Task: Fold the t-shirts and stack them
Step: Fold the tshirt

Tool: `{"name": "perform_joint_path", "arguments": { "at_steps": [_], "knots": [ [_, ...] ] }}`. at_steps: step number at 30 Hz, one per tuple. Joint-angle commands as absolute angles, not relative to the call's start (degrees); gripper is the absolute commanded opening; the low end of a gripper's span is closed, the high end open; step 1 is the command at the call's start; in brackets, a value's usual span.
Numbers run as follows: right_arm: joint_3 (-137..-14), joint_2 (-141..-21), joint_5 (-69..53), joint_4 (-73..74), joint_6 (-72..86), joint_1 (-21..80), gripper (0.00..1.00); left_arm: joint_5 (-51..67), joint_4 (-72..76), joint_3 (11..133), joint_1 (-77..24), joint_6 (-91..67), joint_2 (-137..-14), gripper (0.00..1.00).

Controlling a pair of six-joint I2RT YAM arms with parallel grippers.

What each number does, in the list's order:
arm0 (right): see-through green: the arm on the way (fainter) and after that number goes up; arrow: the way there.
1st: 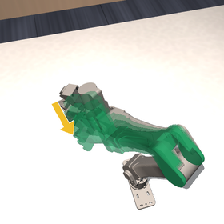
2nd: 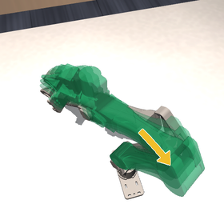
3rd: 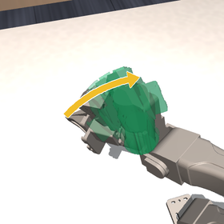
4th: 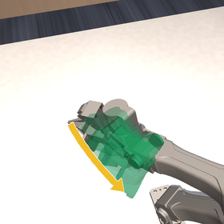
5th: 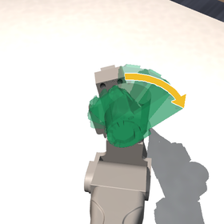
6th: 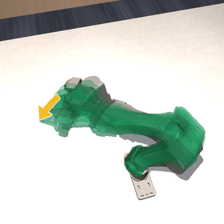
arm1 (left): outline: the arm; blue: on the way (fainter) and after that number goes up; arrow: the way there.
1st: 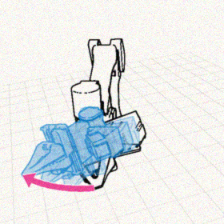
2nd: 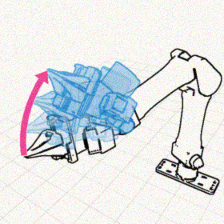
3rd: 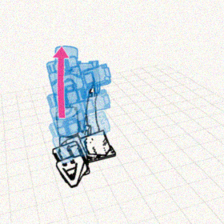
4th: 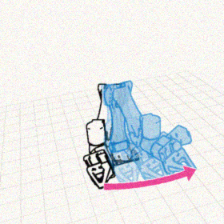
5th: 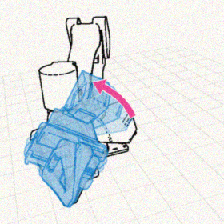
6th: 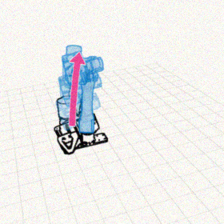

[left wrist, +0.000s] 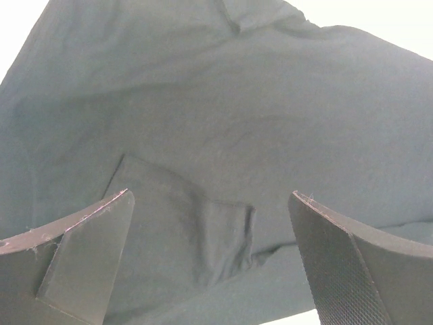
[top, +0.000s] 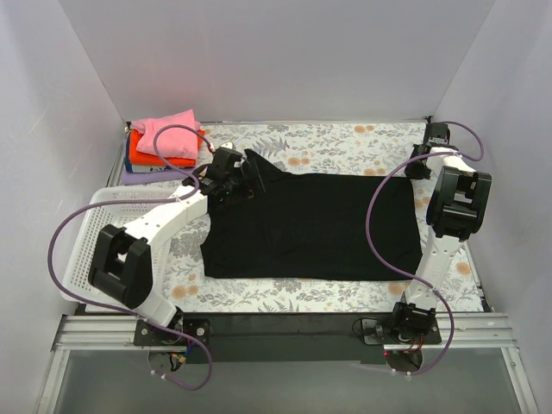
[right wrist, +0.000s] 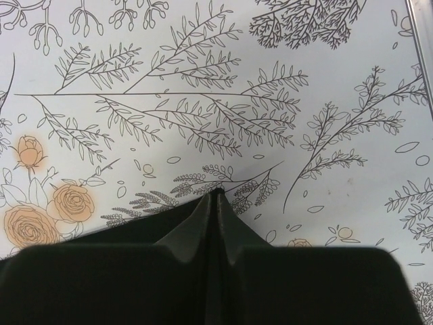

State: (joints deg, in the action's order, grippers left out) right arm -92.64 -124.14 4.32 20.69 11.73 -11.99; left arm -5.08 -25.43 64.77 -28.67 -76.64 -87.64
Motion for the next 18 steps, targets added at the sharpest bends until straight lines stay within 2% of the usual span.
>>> {"name": "perform_joint_path", "arguments": {
  "at_steps": [1, 3, 6, 12, 17, 18],
  "knots": [
    [-92.11, -123.4, 4.48, 19.78, 11.42, -12.39, 0.07, -4.92, -25.22, 70.21, -28.21, -75.15, -91.82, 0.98],
    [-91.93, -123.31, 4.31, 19.78, 11.34, -12.39, 0.01, -4.31, -25.14, 73.72, -27.52, -74.97, -93.94, 0.98],
    [-91.58, -122.7, 3.61, 19.69, 11.25, -12.3, 0.01, -3.69, -25.05, 77.86, -25.85, -74.53, -98.51, 0.98],
    [-89.83, -120.32, 1.15, 19.43, 11.51, -12.39, 0.01, -6.41, -26.18, 92.35, -22.59, -72.34, -111.69, 0.9],
    [-87.89, -118.3, 0.35, 18.37, 12.13, -12.39, 0.01, -9.4, -26.63, 104.82, -21.97, -70.14, -123.03, 0.79],
    [-87.8, -118.13, -1.39, 18.28, 12.13, -12.31, 0.01, -10.19, -27.76, 107.03, -21.62, -69.88, -124.61, 0.72]
  ]
}}
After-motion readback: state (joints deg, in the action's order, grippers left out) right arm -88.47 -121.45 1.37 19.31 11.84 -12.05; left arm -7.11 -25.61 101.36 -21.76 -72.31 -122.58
